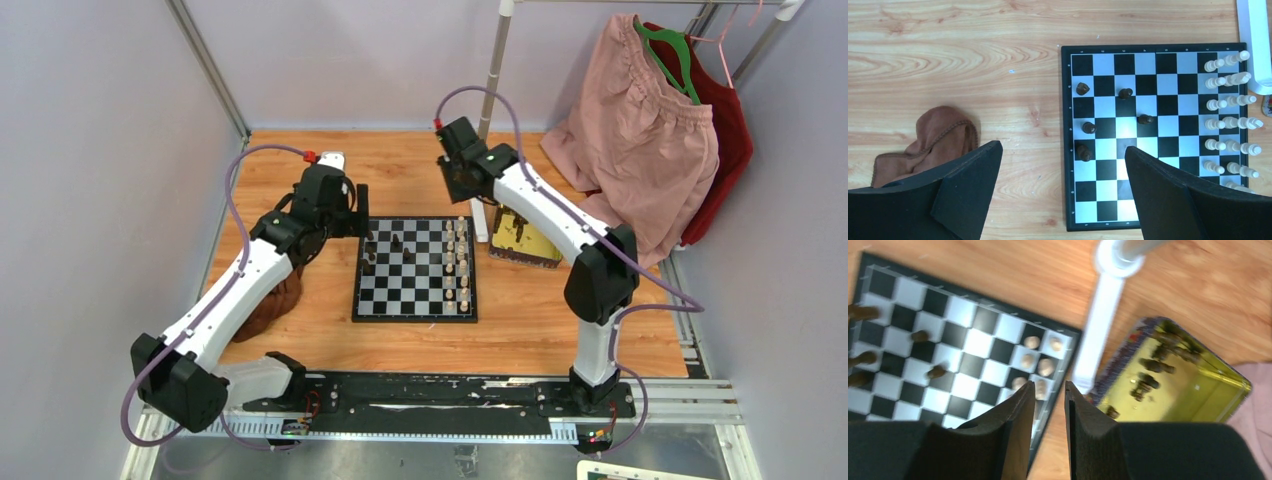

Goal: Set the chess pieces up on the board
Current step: Pick up the chess piece from the storage box, then place the chess piece on the chessboard.

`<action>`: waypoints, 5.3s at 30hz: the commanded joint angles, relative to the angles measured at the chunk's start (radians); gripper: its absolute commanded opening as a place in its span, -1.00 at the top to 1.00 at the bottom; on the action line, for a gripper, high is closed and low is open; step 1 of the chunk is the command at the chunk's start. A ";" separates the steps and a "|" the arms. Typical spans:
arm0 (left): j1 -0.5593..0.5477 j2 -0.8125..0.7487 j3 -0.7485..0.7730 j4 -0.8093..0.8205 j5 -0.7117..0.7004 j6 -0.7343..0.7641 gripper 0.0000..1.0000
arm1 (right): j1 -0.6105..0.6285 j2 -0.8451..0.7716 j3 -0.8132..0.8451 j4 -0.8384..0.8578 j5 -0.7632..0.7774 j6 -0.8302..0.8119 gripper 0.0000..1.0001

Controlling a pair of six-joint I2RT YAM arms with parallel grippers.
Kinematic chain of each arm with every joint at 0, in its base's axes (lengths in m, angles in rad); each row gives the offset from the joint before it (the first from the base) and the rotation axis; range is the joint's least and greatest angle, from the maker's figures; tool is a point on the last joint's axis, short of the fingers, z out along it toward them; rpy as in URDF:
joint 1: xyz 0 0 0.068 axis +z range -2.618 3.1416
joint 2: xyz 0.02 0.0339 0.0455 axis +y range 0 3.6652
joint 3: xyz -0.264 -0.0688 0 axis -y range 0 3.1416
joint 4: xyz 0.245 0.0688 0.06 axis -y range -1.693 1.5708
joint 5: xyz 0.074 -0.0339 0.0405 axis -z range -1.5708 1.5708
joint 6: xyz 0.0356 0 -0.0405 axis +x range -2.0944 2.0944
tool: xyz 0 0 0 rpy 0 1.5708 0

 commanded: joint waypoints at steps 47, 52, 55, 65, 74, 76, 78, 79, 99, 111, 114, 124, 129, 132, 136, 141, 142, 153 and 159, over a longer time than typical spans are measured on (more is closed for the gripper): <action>0.007 0.103 0.042 0.045 0.030 0.009 -1.00 | -0.415 0.160 -0.231 0.141 -0.091 0.052 0.43; 0.008 0.106 0.041 0.048 0.030 0.010 -1.00 | -0.415 0.161 -0.231 0.140 -0.090 0.049 0.62; 0.007 0.109 0.038 0.050 0.028 0.012 -1.00 | -0.415 0.153 -0.234 0.140 -0.085 0.049 0.87; 0.008 0.093 0.042 0.048 0.005 0.033 -1.00 | -0.413 0.096 -0.223 0.140 -0.078 0.036 1.00; 0.009 0.060 0.036 0.041 -0.005 0.038 -1.00 | -0.387 0.055 -0.166 0.115 -0.060 0.006 1.00; 0.011 0.048 0.033 0.037 -0.007 0.038 -1.00 | -0.378 0.047 -0.161 0.109 -0.055 0.002 1.00; 0.017 0.036 0.031 0.034 -0.006 0.037 -1.00 | -0.366 0.038 -0.158 0.105 -0.051 -0.004 1.00; 0.023 0.030 0.028 0.032 -0.004 0.035 -1.00 | -0.359 0.033 -0.154 0.100 -0.048 -0.006 1.00; 0.139 -0.238 -0.087 -0.030 -0.006 0.007 -1.00 | 0.055 0.111 0.119 -0.035 -0.062 -0.050 1.00; 0.139 -0.296 -0.098 -0.039 0.002 -0.016 -1.00 | 0.243 0.268 0.274 -0.094 -0.058 -0.061 1.00; 0.139 -0.307 -0.102 -0.038 0.004 -0.019 -1.00 | 0.270 0.297 0.296 -0.102 -0.060 -0.062 1.00; 0.139 -0.321 -0.124 -0.028 0.013 -0.022 -1.00 | 0.311 0.361 0.315 -0.094 -0.074 -0.062 1.00; 0.139 -0.320 -0.130 -0.021 0.011 -0.018 -1.00 | 0.317 0.375 0.289 -0.060 -0.095 -0.067 1.00; 0.139 -0.316 -0.132 -0.016 0.015 -0.016 -1.00 | 0.317 0.385 0.277 -0.033 -0.107 -0.071 1.00; 0.139 -0.311 -0.134 -0.013 0.015 -0.012 -1.00 | 0.317 0.406 0.284 -0.026 -0.107 -0.077 1.00; 0.139 -0.305 -0.136 -0.006 0.016 -0.010 -1.00 | 0.315 0.426 0.290 -0.018 -0.112 -0.080 1.00; 0.139 -0.304 -0.137 -0.004 0.016 -0.010 -1.00 | 0.315 0.430 0.289 -0.016 -0.113 -0.081 1.00; 0.139 -0.297 -0.144 0.006 0.021 -0.008 -1.00 | 0.305 0.449 0.266 0.019 -0.118 -0.086 1.00; 0.139 -0.292 -0.144 0.009 0.025 -0.008 -1.00 | 0.300 0.453 0.246 0.031 -0.118 -0.086 1.00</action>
